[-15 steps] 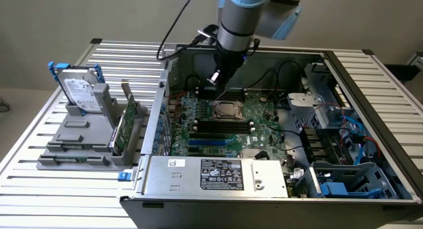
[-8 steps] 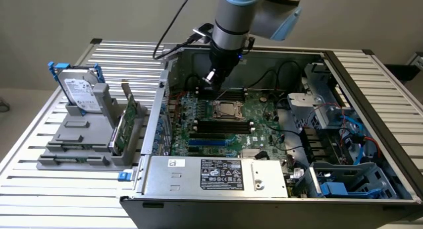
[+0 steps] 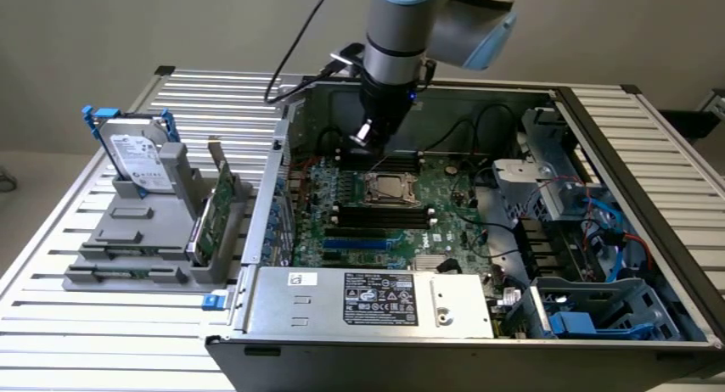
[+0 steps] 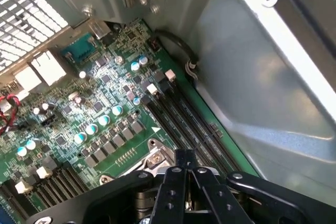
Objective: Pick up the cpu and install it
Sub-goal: 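Install the first cpu locking lever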
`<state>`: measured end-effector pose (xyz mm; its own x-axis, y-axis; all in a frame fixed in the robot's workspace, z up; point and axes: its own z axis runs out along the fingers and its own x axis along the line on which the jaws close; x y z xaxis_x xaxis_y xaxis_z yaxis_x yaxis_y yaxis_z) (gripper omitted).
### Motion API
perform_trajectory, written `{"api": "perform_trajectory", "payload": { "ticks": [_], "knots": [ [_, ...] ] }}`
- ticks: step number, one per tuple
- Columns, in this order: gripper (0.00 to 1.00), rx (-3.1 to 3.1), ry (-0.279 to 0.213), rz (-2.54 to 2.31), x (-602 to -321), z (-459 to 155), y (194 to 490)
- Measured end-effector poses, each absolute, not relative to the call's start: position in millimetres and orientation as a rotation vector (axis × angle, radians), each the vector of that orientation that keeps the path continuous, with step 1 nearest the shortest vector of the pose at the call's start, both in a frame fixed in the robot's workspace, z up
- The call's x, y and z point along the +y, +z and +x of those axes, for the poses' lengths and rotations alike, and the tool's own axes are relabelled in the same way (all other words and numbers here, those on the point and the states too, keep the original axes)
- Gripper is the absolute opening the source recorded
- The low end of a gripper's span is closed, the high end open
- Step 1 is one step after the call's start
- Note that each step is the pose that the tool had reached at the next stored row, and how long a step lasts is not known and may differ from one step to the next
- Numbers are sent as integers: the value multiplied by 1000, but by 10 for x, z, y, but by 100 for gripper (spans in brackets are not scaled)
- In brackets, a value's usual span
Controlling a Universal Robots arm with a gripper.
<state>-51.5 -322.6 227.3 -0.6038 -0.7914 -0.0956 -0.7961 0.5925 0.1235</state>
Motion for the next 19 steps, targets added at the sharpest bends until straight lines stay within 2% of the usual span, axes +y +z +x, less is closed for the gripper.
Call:
{"api": "perform_trajectory", "payload": {
  "ticks": [8,19],
  "knots": [
    [11,2724,180,-1367,-3200,-515,2270],
    [11,2719,154,-1367,-3138,-583,2267]
  ]
}}
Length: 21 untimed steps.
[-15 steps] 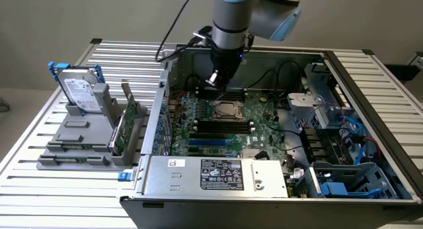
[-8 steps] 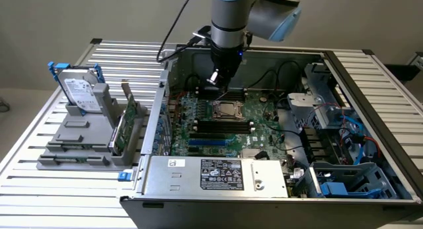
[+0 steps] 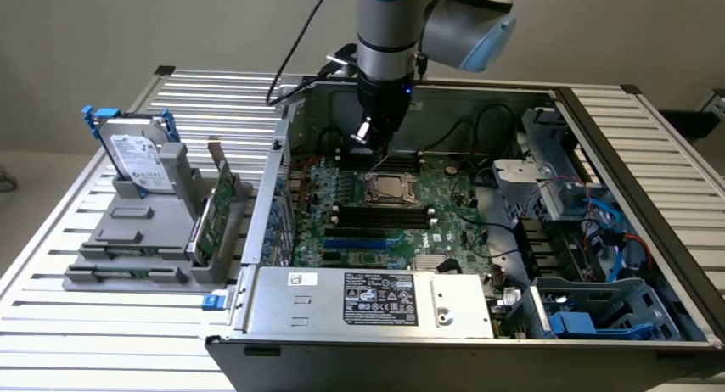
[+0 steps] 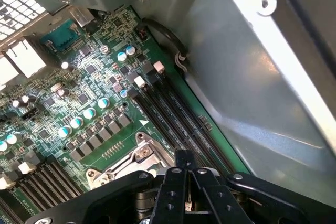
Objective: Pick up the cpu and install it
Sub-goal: 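Install the first cpu locking lever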
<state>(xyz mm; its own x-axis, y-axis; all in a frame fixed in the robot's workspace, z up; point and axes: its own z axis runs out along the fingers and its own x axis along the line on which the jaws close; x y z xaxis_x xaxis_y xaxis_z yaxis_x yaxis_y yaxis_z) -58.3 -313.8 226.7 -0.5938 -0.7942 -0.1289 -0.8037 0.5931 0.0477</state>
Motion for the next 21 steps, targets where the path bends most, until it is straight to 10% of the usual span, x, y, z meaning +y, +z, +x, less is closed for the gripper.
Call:
{"api": "perform_trajectory", "payload": {
  "ticks": [21],
  "knots": [
    [11,2666,67,-1349,-3139,-586,2245]
  ]
}}
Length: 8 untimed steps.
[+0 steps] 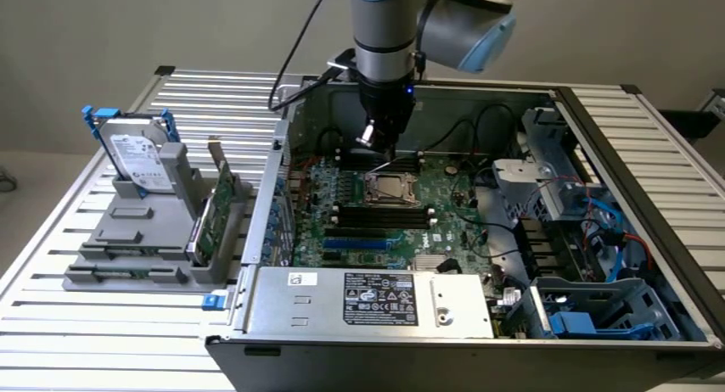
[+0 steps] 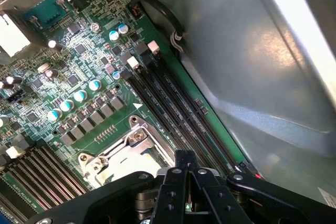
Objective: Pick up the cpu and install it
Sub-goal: 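Install the first cpu locking lever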
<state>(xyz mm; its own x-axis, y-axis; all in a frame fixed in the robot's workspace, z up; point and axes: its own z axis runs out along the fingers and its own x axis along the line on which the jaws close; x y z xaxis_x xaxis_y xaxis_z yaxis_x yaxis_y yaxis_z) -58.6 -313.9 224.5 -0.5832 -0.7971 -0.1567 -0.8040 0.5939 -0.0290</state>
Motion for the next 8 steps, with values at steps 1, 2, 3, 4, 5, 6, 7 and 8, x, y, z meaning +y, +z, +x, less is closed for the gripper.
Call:
{"api": "perform_trajectory", "payload": {
  "ticks": [1,2,3,4,5,6,7,8],
  "knots": [
    [11,2665,68,-1349,-3139,-586,2241],
    [11,2665,72,-1348,-3141,-586,2237],
    [11,2663,79,-1348,-3144,-586,2232],
    [11,2662,87,-1348,-3148,-585,2228],
    [11,2661,94,-1349,-3153,-585,2225],
    [11,2661,103,-1348,-3158,-584,2223],
    [11,2660,110,-1347,-3162,-584,2221],
    [11,2659,117,-1346,-3166,-584,2221]
  ]
}}
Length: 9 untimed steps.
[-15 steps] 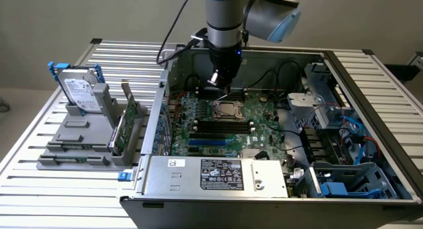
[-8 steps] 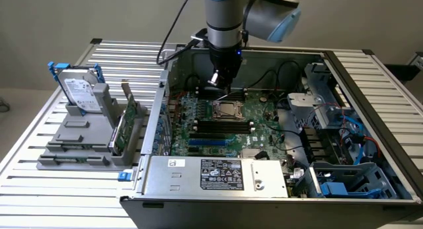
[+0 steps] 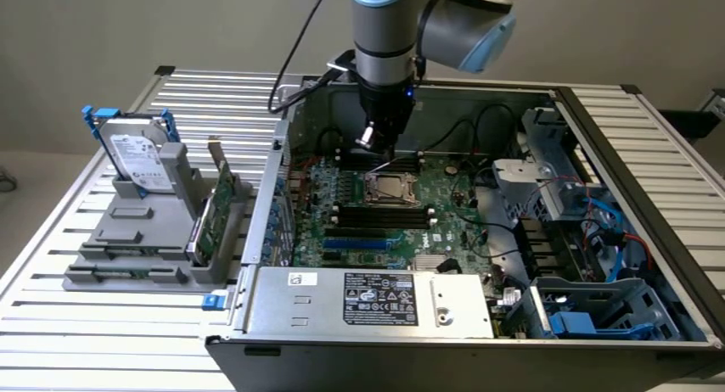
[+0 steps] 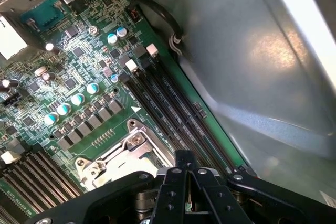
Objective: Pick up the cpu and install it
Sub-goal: 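Install the first cpu locking lever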
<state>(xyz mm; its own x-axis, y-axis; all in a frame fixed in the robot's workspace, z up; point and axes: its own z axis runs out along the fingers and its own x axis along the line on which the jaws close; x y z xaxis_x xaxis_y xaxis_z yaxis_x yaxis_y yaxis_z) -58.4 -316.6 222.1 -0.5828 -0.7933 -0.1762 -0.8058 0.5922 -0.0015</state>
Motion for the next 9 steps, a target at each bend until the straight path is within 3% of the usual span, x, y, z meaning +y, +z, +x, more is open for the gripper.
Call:
{"api": "perform_trajectory", "payload": {
  "ticks": [9],
  "knots": [
    [11,2667,147,-1344,-3224,-588,2220]
  ]
}}
